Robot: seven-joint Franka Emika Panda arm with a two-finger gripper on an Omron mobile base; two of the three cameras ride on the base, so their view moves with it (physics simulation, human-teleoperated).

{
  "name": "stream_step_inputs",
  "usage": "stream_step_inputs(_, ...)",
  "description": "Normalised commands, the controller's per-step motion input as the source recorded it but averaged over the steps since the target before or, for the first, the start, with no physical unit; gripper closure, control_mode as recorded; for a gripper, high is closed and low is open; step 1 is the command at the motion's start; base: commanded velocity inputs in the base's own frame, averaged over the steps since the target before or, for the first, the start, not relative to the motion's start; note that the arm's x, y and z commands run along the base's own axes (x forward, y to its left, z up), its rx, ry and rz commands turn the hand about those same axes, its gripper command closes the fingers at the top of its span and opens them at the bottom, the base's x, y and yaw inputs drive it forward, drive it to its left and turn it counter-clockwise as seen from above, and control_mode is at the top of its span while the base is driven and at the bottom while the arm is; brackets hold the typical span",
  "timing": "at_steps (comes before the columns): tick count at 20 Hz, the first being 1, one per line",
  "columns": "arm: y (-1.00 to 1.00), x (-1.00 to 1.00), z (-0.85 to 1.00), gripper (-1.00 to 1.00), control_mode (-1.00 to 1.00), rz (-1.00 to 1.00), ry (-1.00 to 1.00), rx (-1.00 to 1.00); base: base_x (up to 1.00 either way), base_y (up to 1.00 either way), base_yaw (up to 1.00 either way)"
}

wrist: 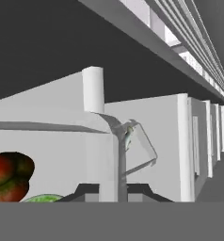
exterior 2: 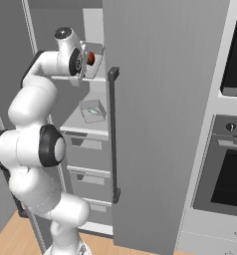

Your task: Take the meat container that has the fish and place it on the second highest rack of the freezer. Then take the vegetable container that has the bell pepper and lemon wedge and place it on the highest rack of the freezer.

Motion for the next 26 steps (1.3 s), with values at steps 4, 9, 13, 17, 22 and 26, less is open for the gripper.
stream_step_inputs(4,0.00,0.77,0.00,-1.00,-1.00,-0.10,0.00,0.00,0.00,0.00,0.00)
stream_step_inputs(9,0.00,0.67,0.00,-1.00,-1.00,-0.08,-0.01,0.00,0.00,0.00,0.00)
stream_step_inputs(13,0.00,-0.08,-0.11,-1.00,-1.00,-0.05,-0.21,-0.03,0.00,0.00,0.00)
stream_step_inputs(17,-0.08,-0.89,-0.51,-1.00,-1.00,-0.12,-0.29,-0.07,0.00,0.00,0.00)
stream_step_inputs(22,-0.10,-1.00,-0.53,-1.00,-1.00,-0.10,-0.29,-0.07,0.00,0.00,0.00)
stream_step_inputs(26,-0.13,-0.83,0.81,-1.00,-1.00,0.00,-0.32,0.02,0.00,0.00,0.00)
